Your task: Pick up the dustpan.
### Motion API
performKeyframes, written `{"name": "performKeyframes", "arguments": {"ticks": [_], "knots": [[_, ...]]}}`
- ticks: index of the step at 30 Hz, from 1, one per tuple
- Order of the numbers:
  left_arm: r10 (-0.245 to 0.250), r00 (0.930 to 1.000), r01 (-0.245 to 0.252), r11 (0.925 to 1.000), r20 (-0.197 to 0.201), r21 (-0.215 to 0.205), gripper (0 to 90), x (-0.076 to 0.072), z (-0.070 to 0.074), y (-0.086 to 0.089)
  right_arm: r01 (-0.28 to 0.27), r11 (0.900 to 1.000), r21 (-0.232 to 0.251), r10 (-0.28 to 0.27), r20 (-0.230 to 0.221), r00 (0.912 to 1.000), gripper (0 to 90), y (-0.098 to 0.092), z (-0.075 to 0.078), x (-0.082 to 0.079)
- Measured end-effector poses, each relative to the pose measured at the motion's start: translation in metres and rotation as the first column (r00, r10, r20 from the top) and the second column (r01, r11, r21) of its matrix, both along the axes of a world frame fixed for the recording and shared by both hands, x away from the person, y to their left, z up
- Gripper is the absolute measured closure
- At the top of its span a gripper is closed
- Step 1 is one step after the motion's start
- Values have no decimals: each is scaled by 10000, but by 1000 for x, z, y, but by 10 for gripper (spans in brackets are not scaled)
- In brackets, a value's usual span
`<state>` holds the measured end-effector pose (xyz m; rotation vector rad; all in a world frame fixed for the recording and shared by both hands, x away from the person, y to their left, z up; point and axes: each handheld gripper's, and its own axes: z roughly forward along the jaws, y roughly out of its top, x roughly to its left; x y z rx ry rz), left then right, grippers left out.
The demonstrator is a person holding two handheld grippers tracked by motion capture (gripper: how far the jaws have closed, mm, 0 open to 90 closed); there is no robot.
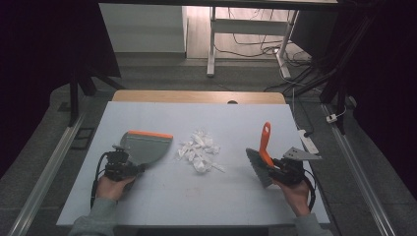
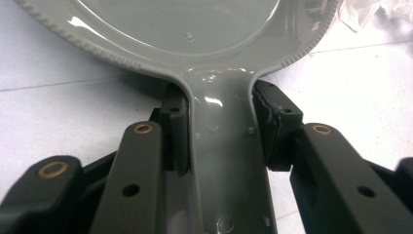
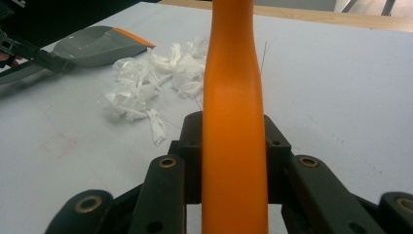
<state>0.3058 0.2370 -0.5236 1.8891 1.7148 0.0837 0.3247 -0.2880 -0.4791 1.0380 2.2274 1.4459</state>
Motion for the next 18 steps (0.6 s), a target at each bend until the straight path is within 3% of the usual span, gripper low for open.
{"name": "performKeyframes", "arguments": {"ticks": [8, 12, 18], "knots": [[-35, 9995, 34, 10000, 303, 37, 616, -1, 1, 2, 4, 10000, -14, -4, -15, 10000, 701, 1, 0, 0], [-90, 9979, 85, 9999, 639, 75, 617, -3, 3, 3, 7, 10000, -27, -7, -19, 10000, 701, 0, 0, 0], [-359, 9951, 344, 9993, 926, 175, 619, -5, 4, 3, 10, 10000, -42, -10, -7, 10000, 701, 1, 0, 0]]}}
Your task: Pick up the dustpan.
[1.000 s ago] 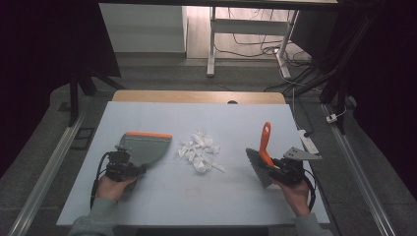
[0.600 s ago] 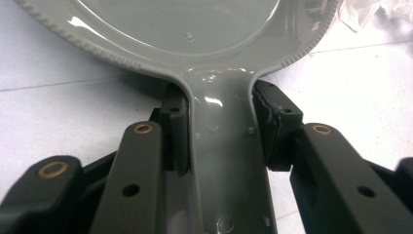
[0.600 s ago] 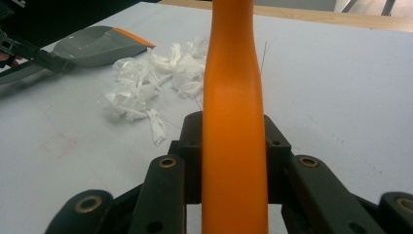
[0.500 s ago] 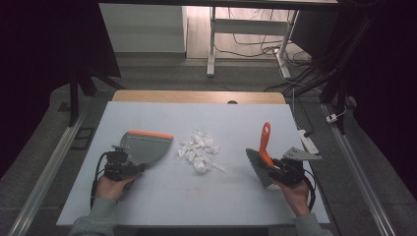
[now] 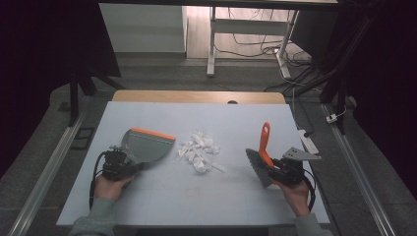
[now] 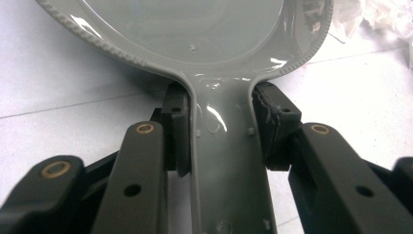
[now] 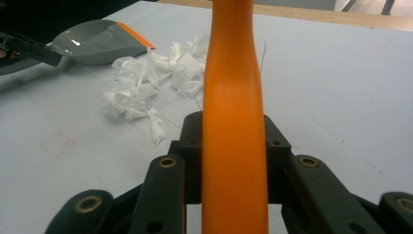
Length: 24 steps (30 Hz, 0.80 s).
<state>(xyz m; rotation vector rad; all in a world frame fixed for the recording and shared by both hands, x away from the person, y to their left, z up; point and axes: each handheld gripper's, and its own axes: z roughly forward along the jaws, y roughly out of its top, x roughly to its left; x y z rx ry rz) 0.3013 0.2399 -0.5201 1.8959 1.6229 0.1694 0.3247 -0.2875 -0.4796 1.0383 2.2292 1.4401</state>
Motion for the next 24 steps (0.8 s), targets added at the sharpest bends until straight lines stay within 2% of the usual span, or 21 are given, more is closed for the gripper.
{"name": "performKeyframes", "arguments": {"ticks": [12, 19, 24], "knots": [[-231, 9981, 243, 9995, 580, -189, 619, -2, 3, 4, -7, 10000, 43, 7, 11, 10000, 701, 1, 1, -1], [-589, 9921, 643, 9969, 1110, -455, 619, -2, 9, 11, 22, 9999, 99, -23, 113, 9999, 701, 0, 2, -1], [-936, 9861, 1025, 9930, 1371, -594, 619, -2, 14, 19, 134, 9994, 330, -140, 171, 9998, 701, -1, 5, -1]]}}
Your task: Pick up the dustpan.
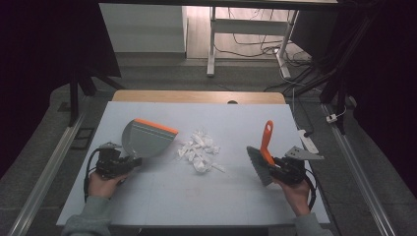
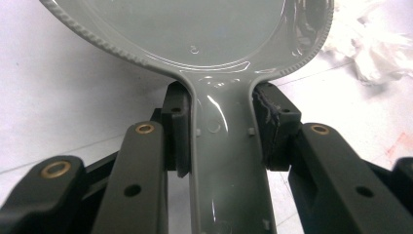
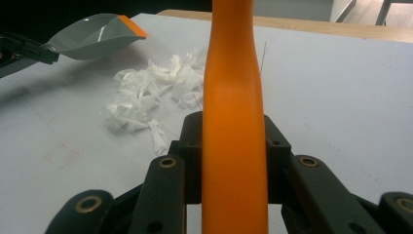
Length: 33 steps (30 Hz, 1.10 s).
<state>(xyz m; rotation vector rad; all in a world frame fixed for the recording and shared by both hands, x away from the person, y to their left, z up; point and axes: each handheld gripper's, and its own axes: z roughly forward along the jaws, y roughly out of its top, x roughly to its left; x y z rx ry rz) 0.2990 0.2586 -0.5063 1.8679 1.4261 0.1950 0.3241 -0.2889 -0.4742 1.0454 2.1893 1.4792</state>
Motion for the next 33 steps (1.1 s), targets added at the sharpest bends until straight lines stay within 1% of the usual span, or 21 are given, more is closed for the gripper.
{"name": "performKeyframes", "arguments": {"ticks": [3, 5, 7, 9, 10, 15, 19, 24, 28, 30, 31, 33], "knots": [[-227, 9996, 231, 9995, 195, -226, 619, -1, 2, 4, 105, 9998, 141, -105, 20, 9999, 701, -1, 1, 2], [-296, 9992, 304, 9991, 267, -287, 619, -1, 3, 4, 138, 9997, 189, -138, -2, 9999, 701, -1, 1, 3], [-471, 9976, 481, 9987, 499, -189, 619, -2, 8, 4, 151, 9998, 137, -151, 20, 9999, 701, -1, 1, 3], [-517, 9971, 529, 9984, 555, -189, 619, -3, 9, 4, 151, 9998, 127, -152, 41, 9999, 701, -2, 2, 2], [-631, 9956, 649, 9976, 689, -240, 619, -4, 11, 5, 188, 9998, 115, -189, 83, 9998, 701, -3, 2, 2], [-890, 9921, 908, 9957, 884, -164, 619, -6, 17, 7, 322, 9994, 139, -324, 134, 9994, 701, -5, 4, 1], [-1025, 9897, 1043, 9945, 1003, -128, 619, -9, 20, 8, 331, 9994, 121, -333, 207, 9992, 701, -5, 5, 0], [-1587, 9795, 1594, 9872, 1238, 41, 618, -16, 28, 9, 307, 9995, 15, -307, 243, 9992, 701, -3, 5, -1], [-1903, 9715, 1913, 9815, 1413, 69, 618, -22, 32, 10, 237, 9997, -37, -236, 255, 9994, 701, -1, 6, -1], [-1957, 9701, 1969, 9804, 1434, 57, 619, -23, 33, 10, 225, 9997, -69, -223, 284, 9993, 701, 0, 6, -1], [-2094, 9664, 2099, 9776, 1491, 130, 618, -26, 34, 10, 185, 9998, -76, -182, 301, 9994, 701, 1, 7, -1], [-2240, 9627, 2239, 9745, 1520, 182, 619, -27, 35, 11, 166, 9998, -82, -163, 321, 9994, 701, 2, 7, 0]]}}
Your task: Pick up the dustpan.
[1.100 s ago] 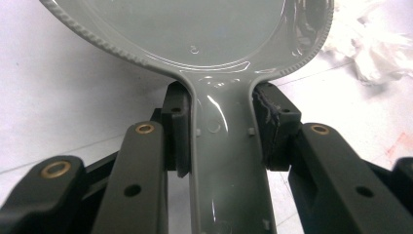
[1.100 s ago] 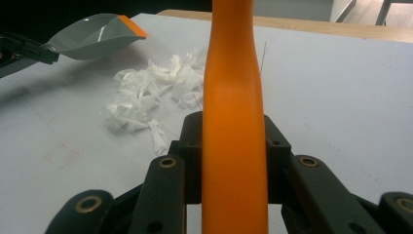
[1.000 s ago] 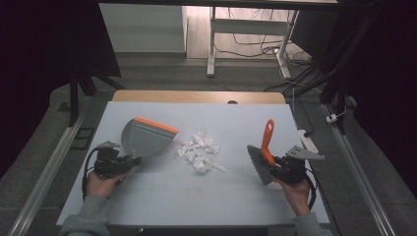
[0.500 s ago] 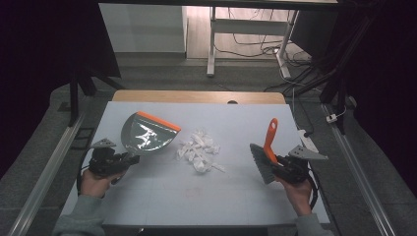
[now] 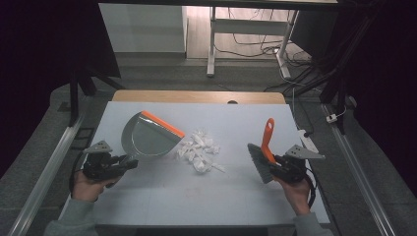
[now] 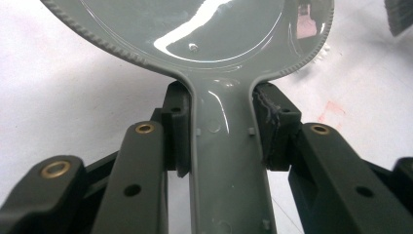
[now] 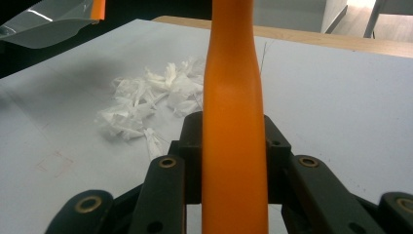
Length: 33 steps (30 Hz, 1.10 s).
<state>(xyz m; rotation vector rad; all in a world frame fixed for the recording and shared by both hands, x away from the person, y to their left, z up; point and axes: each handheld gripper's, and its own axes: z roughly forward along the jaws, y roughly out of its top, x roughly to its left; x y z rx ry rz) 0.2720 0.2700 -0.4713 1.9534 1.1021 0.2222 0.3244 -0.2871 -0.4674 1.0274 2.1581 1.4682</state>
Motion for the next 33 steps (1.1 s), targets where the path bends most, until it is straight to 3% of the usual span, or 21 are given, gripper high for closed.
{"name": "performKeyframes", "arguments": {"ticks": [8, 16, 19, 23, 33], "knots": [[-217, 9998, 218, 9995, -42, 243, 618, -6, 2, 7, 41, 10000, 75, -40, -36, 10000, 701, -2, -1, 0], [-958, 9953, 964, 9942, -147, 469, 618, -16, 8, 6, 1, 10000, 46, -1, -19, 10000, 701, -1, 0, -1], [-1276, 9913, 1287, 9910, -308, 355, 618, -19, 4, 3, -15, 10000, 23, 15, 1, 10000, 701, 0, 0, -1], [-1557, 9867, 1584, 9854, -460, 619, 618, -21, 1, -2, -76, 10000, -2, 76, 32, 10000, 701, 1, 0, -2], [-1986, 9772, 2042, 9760, -754, 757, 618, -30, -2, -3, -47, 10000, 32, 46, 33, 10000, 701, 0, 0, -1]]}}
